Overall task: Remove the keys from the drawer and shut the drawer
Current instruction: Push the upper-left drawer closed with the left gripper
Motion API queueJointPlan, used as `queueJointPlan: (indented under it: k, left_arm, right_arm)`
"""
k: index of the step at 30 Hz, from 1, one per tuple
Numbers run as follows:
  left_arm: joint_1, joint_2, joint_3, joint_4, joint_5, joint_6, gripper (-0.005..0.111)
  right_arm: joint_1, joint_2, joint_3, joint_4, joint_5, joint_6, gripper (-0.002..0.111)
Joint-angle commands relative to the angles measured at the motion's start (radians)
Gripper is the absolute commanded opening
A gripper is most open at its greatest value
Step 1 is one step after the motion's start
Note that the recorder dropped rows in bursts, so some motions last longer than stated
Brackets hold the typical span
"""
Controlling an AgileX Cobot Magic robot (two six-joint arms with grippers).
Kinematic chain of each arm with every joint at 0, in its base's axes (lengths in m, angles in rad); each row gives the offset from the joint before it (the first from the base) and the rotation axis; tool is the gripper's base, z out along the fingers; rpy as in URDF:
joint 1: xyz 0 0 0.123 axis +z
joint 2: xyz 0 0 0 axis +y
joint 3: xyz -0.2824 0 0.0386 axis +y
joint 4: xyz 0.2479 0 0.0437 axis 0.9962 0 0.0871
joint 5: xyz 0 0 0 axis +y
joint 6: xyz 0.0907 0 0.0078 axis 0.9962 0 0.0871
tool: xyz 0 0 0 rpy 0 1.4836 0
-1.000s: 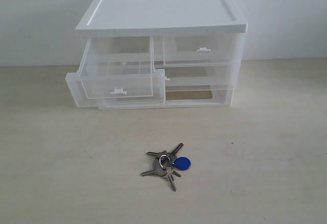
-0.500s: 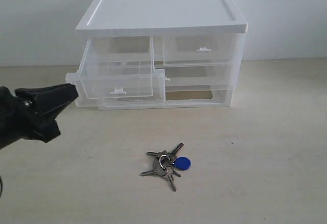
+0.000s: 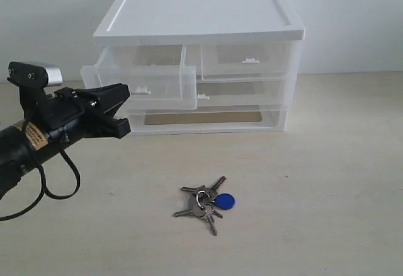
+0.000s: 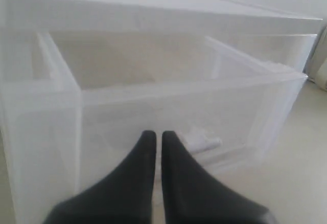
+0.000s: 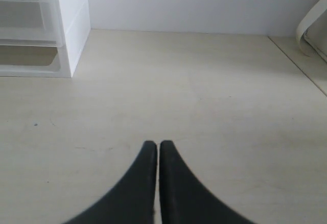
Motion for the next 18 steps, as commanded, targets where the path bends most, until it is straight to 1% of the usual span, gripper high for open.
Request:
queueJointPlan:
  k: [1,2,5,11,15,18]
  left_arm:
    - [-0.005,0.002,-0.082,-0.007,0.07,0.005,0.004]
    - [-0.005,0.004,-0.12,-0.007,0.13,0.005,0.004]
    - [-0.005,0.038,-0.217,-0.004,0.206,0.005,0.004]
    - [-0.005,0.145,-0.338,0.0,0.216,-0.001,0.004]
    - [-0.005,0.146,-0.366,-0.003,0.221,0.007,0.004]
    - [-0.005,0.153,-0.409,-0.003,0.293,0.009,0.004]
  right_arm:
    - [-0.007,-0.005,0.0,0.001,-0.004,0.002,0.0]
    - [-0.007,-0.005,0.0,0.001,-0.004,0.002,0.0]
    - [-0.007,-0.005,0.0,0.001,-0.004,0.002,0.0]
    - [-0.007,-0.005,0.0,0.001,-0.004,0.002,0.0]
    - [-0.007,-0.005,0.0,0.001,-0.004,0.002,0.0]
    - [-0.007,-0.005,0.0,0.001,-0.004,0.002,0.0]
